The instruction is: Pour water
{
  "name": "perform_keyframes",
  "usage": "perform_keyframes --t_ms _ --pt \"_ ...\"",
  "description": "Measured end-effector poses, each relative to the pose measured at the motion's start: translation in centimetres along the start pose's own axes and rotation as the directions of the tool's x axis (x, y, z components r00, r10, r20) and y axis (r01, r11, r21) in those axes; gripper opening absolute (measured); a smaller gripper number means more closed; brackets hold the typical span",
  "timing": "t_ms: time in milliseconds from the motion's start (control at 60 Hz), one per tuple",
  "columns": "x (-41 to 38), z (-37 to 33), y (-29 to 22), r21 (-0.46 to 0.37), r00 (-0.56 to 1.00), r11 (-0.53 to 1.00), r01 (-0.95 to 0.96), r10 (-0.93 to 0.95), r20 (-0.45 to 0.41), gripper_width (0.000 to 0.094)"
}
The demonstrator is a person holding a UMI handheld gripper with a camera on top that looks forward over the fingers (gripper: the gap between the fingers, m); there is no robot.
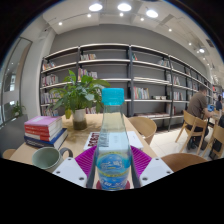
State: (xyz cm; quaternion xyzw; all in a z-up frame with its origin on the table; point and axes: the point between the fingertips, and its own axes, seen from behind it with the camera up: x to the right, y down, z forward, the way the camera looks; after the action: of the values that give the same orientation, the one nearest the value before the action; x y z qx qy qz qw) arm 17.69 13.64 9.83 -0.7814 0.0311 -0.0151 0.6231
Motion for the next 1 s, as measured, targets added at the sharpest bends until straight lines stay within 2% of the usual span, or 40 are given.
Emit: perform_keyframes --t_ms 50,133,183,450,700,817,1000 --pt "-0.1 0.3 0.6 -0.03 1.0 1.0 0.001 -0.001 -0.002 0.0581" --pt "0.3 -0.6 1.6 -0.084 1.0 0.996 0.026 -0.026 -0.003 0.0744" --pt "0.2 -0.9 2.5 -0.11 0.999 0.993 0.039 -0.04 -0.006 0.0778" --pt "-0.8 -8.3 8.3 -0.29 0.993 0.95 0.116 -0.114 0.023 0.0771" --pt "-8.9 -20.1 10.0 -0.378 0.991 0.917 0.129 -0.106 0.079 0.0771" --pt "-13.9 -25.0 7.8 -0.367 0.993 0.927 0.082 -0.043 0.112 0.0774" --pt "-18.6 -30.5 2.8 -0.31 0.99 0.944 0.108 -0.074 0.121 0.0772"
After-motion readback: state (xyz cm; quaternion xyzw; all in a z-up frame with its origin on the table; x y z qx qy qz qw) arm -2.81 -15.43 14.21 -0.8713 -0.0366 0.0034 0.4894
